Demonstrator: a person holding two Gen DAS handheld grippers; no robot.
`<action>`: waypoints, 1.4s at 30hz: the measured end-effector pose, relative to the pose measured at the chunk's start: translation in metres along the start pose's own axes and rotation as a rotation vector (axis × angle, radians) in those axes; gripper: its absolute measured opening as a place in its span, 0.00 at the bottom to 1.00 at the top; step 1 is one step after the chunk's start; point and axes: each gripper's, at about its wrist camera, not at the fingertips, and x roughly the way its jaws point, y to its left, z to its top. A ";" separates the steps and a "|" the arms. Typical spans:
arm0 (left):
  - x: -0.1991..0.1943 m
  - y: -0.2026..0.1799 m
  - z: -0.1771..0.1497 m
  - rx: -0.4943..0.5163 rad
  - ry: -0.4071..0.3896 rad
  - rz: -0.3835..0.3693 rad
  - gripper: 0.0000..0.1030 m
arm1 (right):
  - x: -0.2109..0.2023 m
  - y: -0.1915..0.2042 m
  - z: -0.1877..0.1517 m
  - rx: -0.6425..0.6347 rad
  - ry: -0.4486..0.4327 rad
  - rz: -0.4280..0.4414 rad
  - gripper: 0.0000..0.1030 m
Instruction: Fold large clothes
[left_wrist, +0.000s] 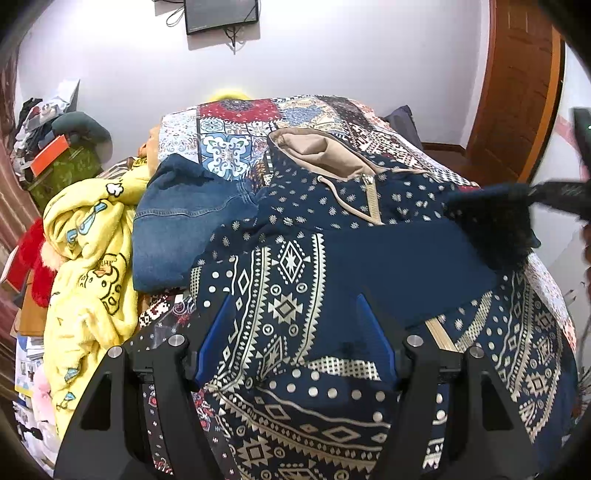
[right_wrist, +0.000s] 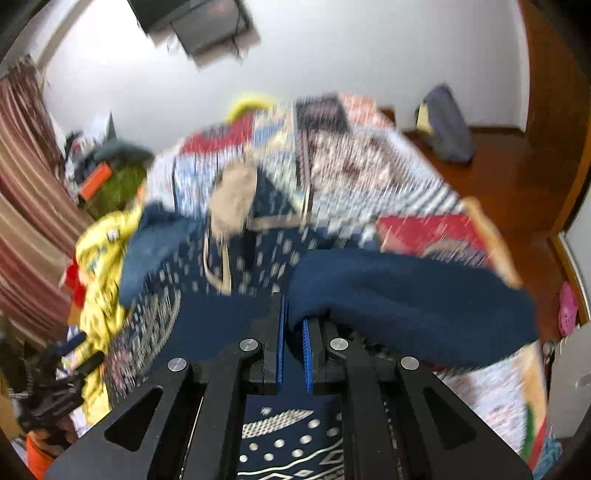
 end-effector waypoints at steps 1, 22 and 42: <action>-0.002 0.000 -0.002 0.006 0.002 -0.003 0.65 | 0.015 0.000 -0.005 0.010 0.042 0.007 0.07; -0.015 -0.110 0.059 0.206 -0.049 -0.184 0.65 | -0.027 -0.043 -0.041 0.043 0.179 -0.006 0.33; 0.112 -0.363 0.074 0.575 0.265 -0.496 0.65 | -0.096 -0.170 -0.057 0.163 0.000 -0.356 0.43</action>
